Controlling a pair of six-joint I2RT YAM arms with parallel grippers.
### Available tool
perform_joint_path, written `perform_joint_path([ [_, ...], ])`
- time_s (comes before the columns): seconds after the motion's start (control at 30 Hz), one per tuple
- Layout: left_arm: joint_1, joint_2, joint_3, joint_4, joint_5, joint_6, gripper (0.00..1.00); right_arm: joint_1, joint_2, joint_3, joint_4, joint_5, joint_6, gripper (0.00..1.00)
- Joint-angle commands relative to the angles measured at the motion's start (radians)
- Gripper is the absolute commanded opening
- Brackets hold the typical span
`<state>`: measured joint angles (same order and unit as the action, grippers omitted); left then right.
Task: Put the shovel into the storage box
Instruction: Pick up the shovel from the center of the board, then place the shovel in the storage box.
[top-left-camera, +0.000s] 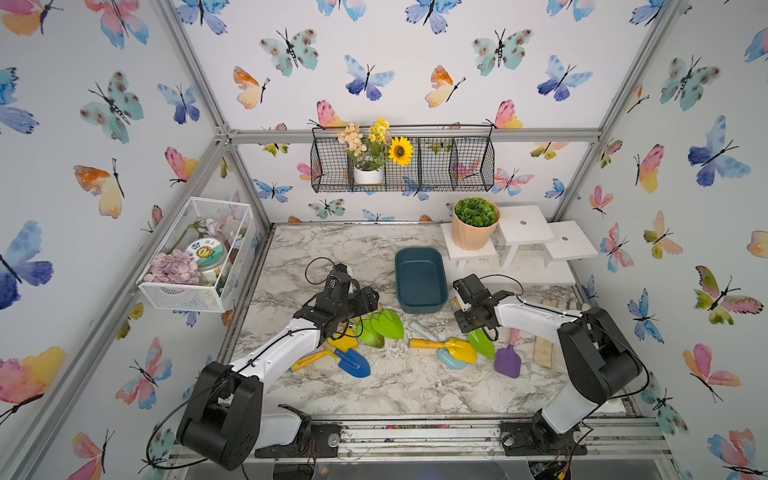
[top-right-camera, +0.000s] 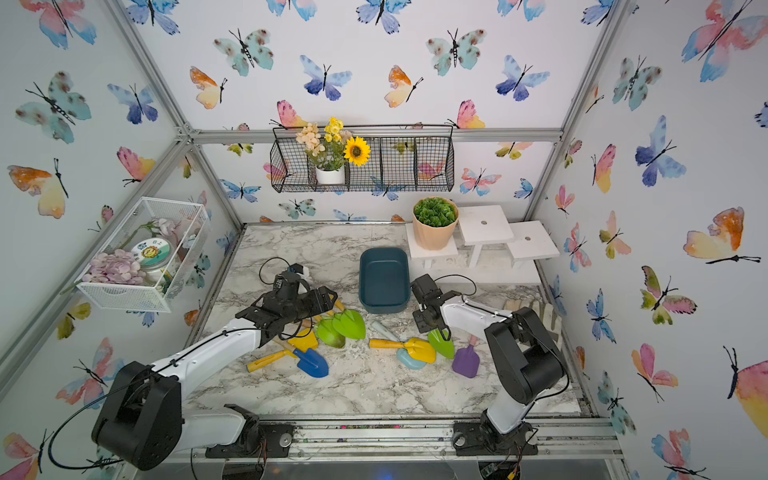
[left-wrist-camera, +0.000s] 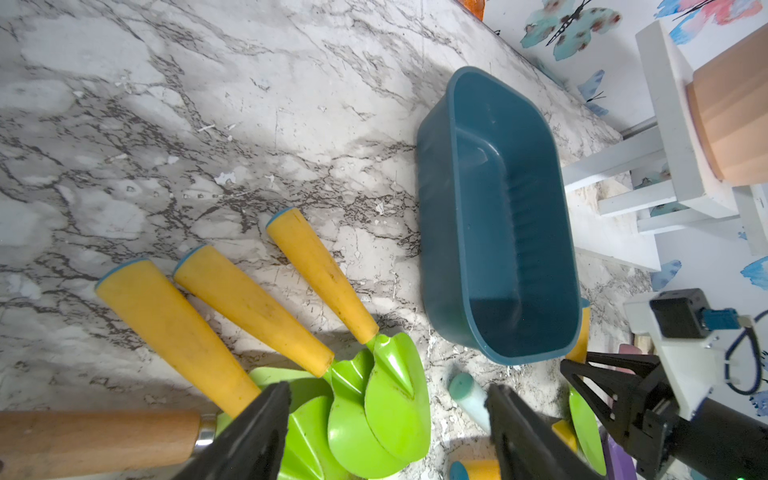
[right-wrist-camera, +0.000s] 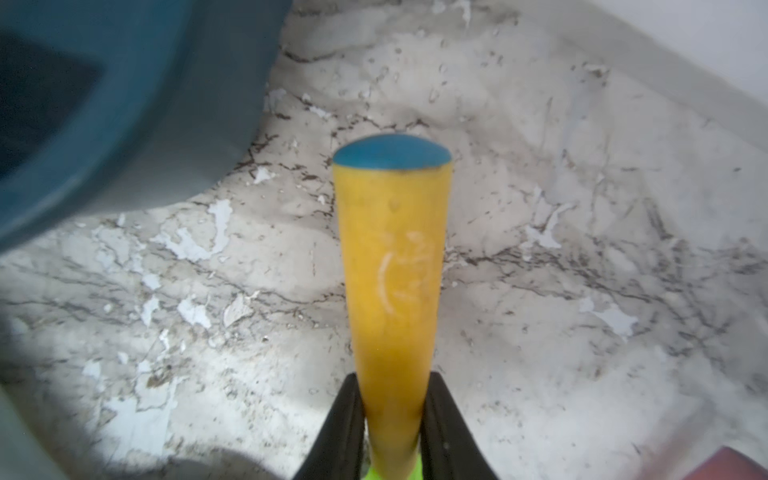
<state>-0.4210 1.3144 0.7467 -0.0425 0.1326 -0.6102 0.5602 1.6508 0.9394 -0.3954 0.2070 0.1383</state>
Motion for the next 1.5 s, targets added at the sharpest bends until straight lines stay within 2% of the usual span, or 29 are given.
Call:
perform_joint_path([
  [0.0,-0.004,0.017,0.041,0.006,0.001,0.021,0.79,0.003,-0.055,0.053,-0.033,0.049,0.018,0.22],
  [0.33,-0.003,0.055,0.094,-0.020,0.018,0.045,0.79,0.003,-0.123,0.190,-0.076,-0.080,0.084,0.22],
  [0.57,-0.008,0.055,0.099,-0.032,0.030,0.052,0.74,0.022,-0.064,0.314,-0.076,-0.158,0.132,0.22],
  [0.93,-0.013,0.007,0.070,-0.056,0.010,0.059,0.74,0.074,0.131,0.552,-0.052,-0.204,0.187,0.22],
  [1.3,-0.013,-0.057,0.036,-0.097,-0.021,0.065,0.75,0.081,0.438,0.872,-0.122,-0.183,0.280,0.23],
  [1.47,-0.013,-0.085,0.020,-0.112,-0.037,0.067,0.75,0.083,0.546,0.964,-0.149,-0.176,0.323,0.23],
])
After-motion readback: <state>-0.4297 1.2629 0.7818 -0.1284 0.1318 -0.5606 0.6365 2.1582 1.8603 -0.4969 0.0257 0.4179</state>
